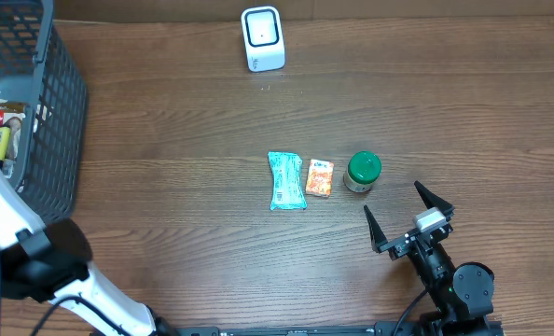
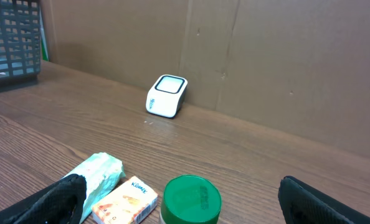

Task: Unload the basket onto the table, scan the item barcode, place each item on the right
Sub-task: 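Reach into the grey basket and grasp the gold snack bag with left gripper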

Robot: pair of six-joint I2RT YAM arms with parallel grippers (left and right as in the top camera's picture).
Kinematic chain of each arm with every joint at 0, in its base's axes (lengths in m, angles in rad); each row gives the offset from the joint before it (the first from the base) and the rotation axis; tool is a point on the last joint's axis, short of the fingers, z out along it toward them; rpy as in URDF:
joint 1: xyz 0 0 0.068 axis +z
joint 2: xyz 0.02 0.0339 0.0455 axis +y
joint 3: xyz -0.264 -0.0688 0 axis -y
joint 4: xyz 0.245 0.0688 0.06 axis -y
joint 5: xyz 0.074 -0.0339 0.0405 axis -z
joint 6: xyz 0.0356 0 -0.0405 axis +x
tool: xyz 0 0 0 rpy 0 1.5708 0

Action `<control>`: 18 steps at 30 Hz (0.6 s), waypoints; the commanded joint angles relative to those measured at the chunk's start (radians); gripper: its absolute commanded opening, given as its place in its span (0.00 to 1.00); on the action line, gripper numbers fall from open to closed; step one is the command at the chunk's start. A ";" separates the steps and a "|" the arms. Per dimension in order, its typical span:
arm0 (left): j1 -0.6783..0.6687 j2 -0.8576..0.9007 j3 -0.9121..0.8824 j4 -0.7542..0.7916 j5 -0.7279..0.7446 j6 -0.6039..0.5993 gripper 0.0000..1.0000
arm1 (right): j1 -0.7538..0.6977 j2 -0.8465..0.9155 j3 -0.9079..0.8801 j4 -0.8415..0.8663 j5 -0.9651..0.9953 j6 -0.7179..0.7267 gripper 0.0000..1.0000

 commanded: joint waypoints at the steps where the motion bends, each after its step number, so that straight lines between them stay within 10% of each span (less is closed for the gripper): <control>1: 0.061 0.100 -0.002 0.002 0.056 0.063 0.94 | -0.003 -0.011 -0.011 0.006 0.008 -0.003 1.00; 18: 0.132 0.408 -0.002 0.012 0.027 0.337 0.93 | -0.003 -0.011 -0.011 0.006 0.008 -0.003 1.00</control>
